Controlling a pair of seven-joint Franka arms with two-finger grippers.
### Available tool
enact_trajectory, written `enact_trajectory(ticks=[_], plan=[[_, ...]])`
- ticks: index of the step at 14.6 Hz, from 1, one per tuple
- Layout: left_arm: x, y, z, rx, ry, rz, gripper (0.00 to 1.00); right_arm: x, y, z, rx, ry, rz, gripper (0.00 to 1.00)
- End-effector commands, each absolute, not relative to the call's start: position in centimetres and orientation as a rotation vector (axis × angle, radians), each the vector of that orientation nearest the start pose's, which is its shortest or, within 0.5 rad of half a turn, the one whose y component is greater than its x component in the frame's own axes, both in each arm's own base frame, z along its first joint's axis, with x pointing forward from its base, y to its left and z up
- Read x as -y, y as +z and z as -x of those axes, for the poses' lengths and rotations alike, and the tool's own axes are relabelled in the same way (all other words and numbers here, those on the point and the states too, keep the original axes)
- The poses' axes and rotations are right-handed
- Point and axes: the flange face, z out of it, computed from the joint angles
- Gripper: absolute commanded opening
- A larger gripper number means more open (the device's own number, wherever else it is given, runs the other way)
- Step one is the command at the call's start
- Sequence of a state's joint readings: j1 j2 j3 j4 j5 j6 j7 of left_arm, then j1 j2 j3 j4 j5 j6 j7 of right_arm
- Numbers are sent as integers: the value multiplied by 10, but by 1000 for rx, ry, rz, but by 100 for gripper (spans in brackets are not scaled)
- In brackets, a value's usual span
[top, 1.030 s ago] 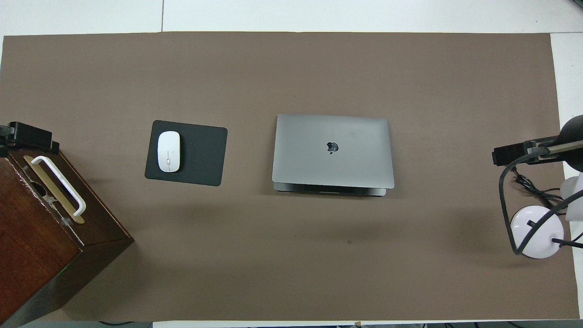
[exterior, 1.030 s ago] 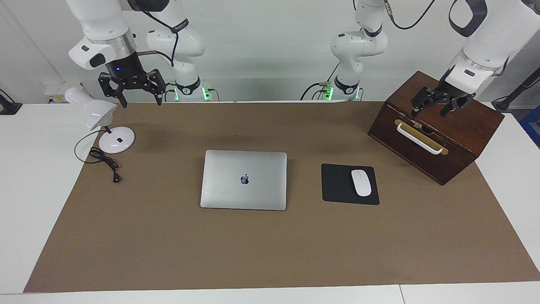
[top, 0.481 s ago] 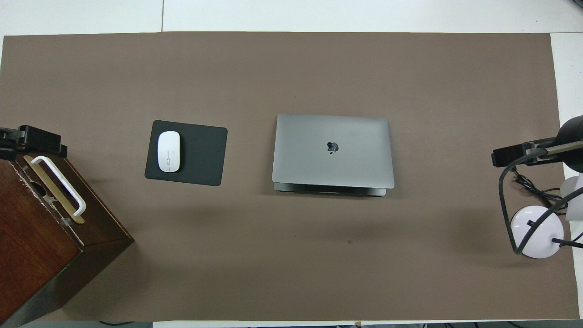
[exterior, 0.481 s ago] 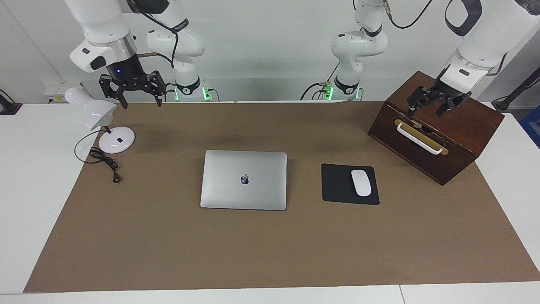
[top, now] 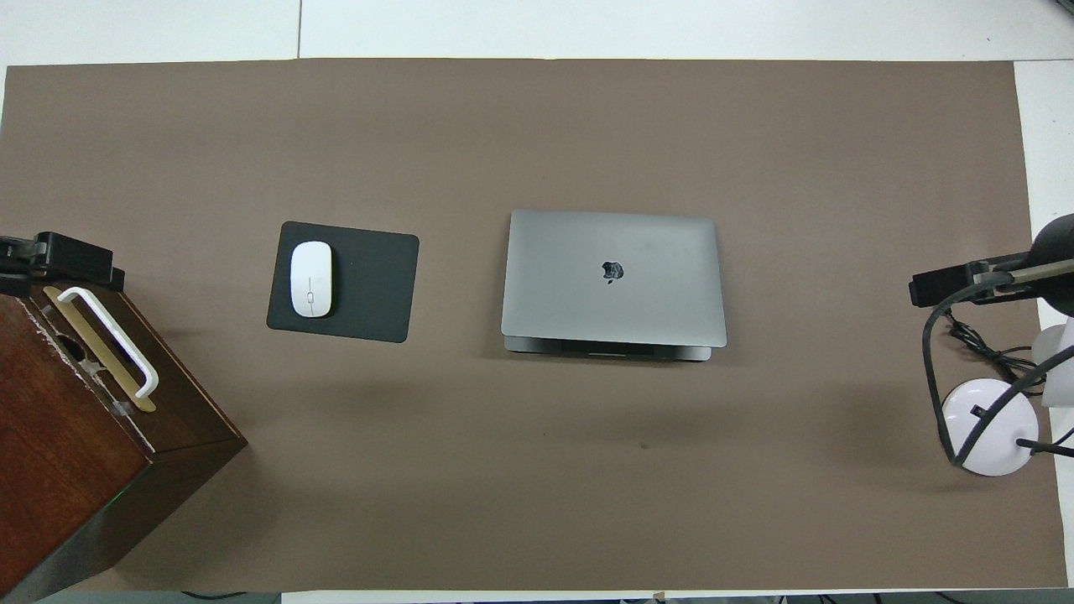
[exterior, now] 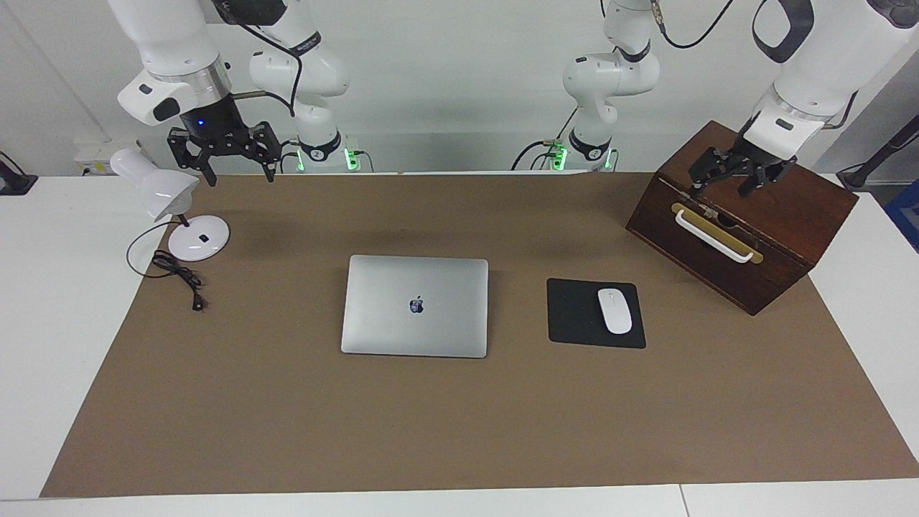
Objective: Close laptop with both arms
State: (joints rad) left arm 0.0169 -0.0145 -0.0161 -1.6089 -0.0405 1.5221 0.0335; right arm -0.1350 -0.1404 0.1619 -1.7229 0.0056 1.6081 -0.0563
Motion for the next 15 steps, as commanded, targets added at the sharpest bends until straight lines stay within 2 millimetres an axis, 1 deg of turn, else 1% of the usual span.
enact_trajectory(ticks=[1, 3, 5, 7, 9, 10, 11, 13, 15], plan=[[5, 611, -536, -44, 97, 3150, 100, -12, 631, -513, 145, -54, 3157, 100], [10, 611, -536, -56, 97, 3150, 100, -12, 631, -512, 150, -51, 3157, 100], [10, 611, -536, -56, 97, 3150, 100, -11, 635, -508, 167, -53, 3159, 100], [10, 611, -536, -53, 97, 3150, 100, -11, 636, -510, 182, -68, 3158, 100], [3, 614, -538, -39, 75, 3151, 100, -13, 633, -512, 192, -60, 3152, 100], [0, 613, -539, -31, 60, 3152, 100, -21, 635, -510, 206, -66, 3142, 100], [-4, 613, -539, -22, 55, 3152, 100, -14, 634, -512, 192, -72, 3135, 100], [-4, 615, -542, -7, 29, 3154, 100, -8, 636, -515, 185, -113, 3136, 100], [-7, 616, -542, -4, 17, 3154, 100, 4, 636, -515, 171, -110, 3144, 100]])
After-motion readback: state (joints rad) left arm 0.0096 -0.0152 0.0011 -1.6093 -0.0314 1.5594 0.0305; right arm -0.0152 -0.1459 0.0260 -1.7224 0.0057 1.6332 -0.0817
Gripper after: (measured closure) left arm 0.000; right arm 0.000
